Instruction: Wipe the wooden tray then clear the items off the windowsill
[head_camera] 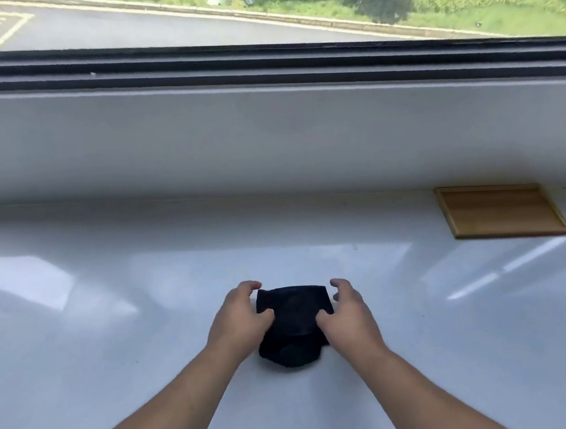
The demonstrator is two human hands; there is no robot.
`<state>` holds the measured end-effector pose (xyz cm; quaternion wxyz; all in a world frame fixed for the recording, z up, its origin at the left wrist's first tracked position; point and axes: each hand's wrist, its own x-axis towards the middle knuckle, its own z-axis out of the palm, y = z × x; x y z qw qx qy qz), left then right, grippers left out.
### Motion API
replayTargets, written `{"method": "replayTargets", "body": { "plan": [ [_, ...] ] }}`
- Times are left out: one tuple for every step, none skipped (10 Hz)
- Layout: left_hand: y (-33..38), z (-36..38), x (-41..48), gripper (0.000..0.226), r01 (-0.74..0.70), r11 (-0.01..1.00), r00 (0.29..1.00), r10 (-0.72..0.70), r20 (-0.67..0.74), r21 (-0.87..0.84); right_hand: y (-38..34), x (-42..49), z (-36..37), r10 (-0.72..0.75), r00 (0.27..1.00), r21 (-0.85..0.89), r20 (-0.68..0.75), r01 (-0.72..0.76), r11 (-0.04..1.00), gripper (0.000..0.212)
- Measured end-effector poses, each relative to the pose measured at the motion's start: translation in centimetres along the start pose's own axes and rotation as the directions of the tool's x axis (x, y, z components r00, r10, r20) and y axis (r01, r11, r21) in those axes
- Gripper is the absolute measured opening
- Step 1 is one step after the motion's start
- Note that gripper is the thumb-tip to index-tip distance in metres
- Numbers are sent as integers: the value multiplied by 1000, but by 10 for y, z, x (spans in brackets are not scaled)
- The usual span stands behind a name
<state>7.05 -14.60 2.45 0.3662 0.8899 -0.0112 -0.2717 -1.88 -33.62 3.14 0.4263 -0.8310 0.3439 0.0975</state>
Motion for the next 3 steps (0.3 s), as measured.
{"method": "replayTargets", "body": {
  "plan": [
    [-11, 6, -1, 54, -196, 894, 978, 209, 14, 403, 13, -5, 11, -297, 955, -324, -28, 272, 906, 48],
    [-13, 7, -6, 56, -241, 821, 968, 239, 72, 517, 18, -6, 16, -356, 930, -462, 90, 355, 812, 44],
    [-8, 5, -6, 66, -238, 807, 968, 243, 63, 541, 18, -5, 18, -371, 923, -517, 101, 368, 773, 55]
  ]
}}
